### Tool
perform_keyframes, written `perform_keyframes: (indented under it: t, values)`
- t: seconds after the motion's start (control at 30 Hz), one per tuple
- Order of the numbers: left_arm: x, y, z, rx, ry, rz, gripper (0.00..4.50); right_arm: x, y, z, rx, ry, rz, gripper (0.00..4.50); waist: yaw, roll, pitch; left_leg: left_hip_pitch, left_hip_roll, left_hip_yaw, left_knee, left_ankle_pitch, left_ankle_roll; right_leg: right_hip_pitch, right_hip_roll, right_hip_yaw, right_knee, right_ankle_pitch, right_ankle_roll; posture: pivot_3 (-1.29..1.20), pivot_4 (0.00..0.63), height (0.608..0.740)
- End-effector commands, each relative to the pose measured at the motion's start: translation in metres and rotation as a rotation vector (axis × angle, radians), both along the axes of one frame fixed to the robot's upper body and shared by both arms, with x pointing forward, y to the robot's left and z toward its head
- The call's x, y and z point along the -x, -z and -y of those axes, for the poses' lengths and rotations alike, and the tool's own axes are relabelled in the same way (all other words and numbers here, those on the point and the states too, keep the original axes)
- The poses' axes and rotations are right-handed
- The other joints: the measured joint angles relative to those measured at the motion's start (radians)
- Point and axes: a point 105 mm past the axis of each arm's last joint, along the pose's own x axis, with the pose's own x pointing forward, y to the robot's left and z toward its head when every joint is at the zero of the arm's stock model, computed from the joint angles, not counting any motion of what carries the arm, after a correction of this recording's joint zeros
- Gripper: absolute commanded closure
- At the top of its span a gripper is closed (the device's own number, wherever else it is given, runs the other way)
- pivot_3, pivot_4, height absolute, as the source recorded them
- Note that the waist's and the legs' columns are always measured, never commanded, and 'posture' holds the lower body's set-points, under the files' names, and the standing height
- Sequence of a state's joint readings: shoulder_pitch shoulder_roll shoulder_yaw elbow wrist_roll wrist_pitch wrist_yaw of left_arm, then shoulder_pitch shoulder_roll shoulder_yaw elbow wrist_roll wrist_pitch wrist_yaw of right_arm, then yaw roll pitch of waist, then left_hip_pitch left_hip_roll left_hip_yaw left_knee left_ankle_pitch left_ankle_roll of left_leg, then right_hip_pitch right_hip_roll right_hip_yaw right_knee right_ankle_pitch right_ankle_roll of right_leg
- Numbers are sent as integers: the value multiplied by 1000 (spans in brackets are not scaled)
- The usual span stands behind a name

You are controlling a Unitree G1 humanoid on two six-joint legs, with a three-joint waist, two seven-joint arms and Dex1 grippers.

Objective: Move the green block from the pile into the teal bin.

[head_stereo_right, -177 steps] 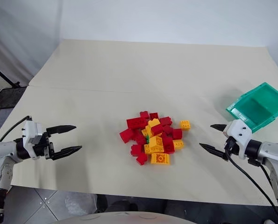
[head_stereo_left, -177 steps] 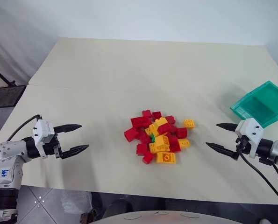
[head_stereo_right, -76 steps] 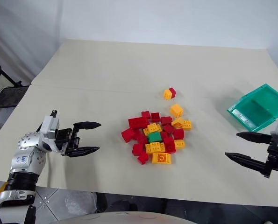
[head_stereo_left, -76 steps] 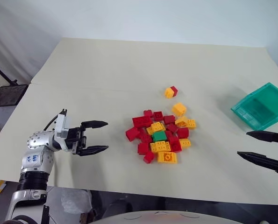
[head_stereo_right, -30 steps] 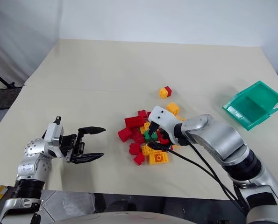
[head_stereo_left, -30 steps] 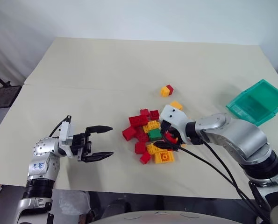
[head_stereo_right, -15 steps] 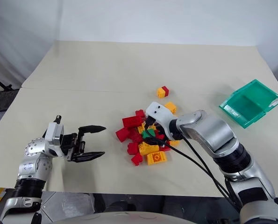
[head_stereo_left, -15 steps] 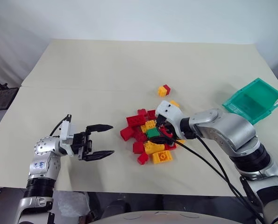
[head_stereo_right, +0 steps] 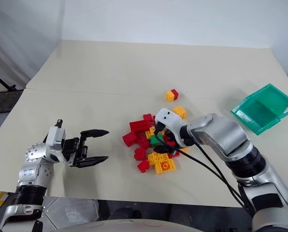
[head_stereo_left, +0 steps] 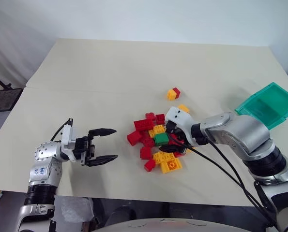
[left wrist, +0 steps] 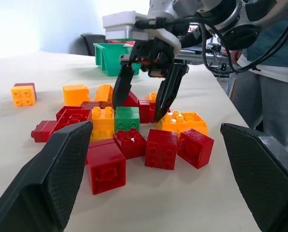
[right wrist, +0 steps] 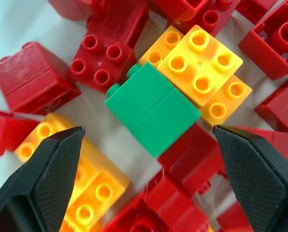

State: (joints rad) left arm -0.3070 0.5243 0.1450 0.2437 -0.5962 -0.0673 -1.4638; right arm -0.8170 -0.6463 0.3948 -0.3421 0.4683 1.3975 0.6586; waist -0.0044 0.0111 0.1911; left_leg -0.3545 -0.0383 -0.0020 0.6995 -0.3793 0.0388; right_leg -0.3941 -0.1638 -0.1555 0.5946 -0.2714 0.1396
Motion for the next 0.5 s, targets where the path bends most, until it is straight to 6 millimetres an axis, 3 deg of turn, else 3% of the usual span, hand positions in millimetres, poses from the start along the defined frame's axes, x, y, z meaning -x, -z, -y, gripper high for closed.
perform_keyframes:
  t: [0.03, 0.17, 0.27, 0.4, 0.5]
  values:
    - [-1, -6, -1, -3, -3, 35, 0, 0, 4, -6, 1, -12, 10, 45, 0, 0, 0, 0, 0, 0, 0, 0, 0, 0, 0, 0, 0, 0, 0, 0, 150, 740]
    - [-1, -6, -1, -3, -6, 36, 0, -2, 8, -12, 1, -18, 10, 45, -3, 0, 0, 1, 0, 0, 0, 0, 0, 0, 0, 0, 1, 0, 0, 0, 150, 740]
    - [0, -6, -1, -5, -7, 35, 0, -4, 9, -15, 6, -29, 23, 585, -4, 0, 0, 1, 1, 1, 0, 0, 0, 0, 1, 1, 1, 0, 0, 0, 150, 740]
    - [0, -5, -3, -8, -12, 34, 0, -1, 0, -15, -6, -48, 48, 1875, -2, 0, 0, 1, 1, 1, 0, 0, 0, 0, 1, 1, 1, 0, 0, 0, 150, 740]
    - [0, -6, -3, -7, -14, 34, 0, 0, -8, -13, -32, -58, 84, 2078, 0, 0, 0, 1, 0, 1, 0, 0, 0, 0, 1, 0, 0, 0, 0, 0, 150, 740]
